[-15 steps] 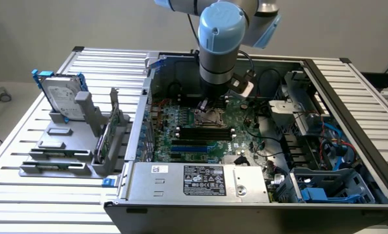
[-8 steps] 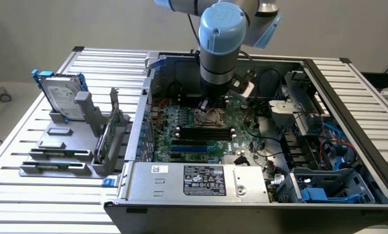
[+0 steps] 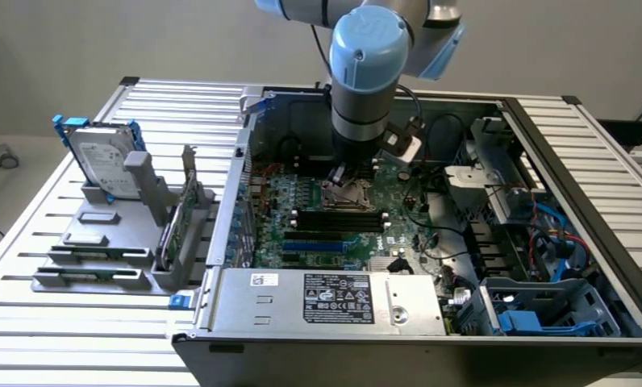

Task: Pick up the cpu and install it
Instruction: 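Install the first cpu locking lever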

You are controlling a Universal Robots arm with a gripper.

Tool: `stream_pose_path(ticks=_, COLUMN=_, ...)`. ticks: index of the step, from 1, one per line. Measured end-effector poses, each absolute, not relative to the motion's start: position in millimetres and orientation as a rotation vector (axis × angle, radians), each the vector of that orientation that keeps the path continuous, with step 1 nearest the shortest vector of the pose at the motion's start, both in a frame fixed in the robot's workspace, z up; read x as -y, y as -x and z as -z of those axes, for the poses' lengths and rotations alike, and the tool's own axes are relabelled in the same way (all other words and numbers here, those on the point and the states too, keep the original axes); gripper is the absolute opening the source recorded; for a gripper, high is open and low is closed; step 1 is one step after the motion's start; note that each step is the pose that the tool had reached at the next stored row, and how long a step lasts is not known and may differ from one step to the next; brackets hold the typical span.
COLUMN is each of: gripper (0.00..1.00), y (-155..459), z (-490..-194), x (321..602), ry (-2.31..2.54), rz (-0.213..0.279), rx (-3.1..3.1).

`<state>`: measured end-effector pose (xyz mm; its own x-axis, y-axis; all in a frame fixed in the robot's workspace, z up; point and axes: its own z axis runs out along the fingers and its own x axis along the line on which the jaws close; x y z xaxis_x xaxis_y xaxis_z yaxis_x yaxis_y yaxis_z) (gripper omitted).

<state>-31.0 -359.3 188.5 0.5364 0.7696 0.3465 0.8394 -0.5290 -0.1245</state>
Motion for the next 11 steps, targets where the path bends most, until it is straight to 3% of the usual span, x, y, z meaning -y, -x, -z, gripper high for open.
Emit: stream_pose_path(ticks=11, gripper=0.11, y=30.4, z=-190.3, x=359.2, ry=2.494, rz=0.367, rx=1.339)
